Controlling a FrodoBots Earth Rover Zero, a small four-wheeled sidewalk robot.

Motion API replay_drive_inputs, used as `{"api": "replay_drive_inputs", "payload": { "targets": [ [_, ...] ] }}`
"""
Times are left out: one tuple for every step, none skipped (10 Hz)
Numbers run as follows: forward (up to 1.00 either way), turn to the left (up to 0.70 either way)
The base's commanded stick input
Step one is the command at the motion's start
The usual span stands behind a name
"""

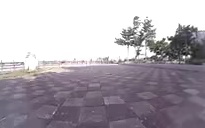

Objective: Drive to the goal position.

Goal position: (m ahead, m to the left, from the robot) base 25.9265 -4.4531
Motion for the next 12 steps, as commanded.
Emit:
{"api": "replay_drive_inputs", "payload": {
  "targets": [
    [0.7, 0.01],
    [0.7, 0.01],
    [0.7, 0.01],
    [0.7, 0.01],
    [0.7, 0.01],
    [0.7, 0.01],
    [0.7, 0.01],
    [0.7, 0.01],
    [0.7, 0.01],
    [0.7, 0.01],
    [0.7, 0.01],
    [0.7, 0.01]
  ]
}}
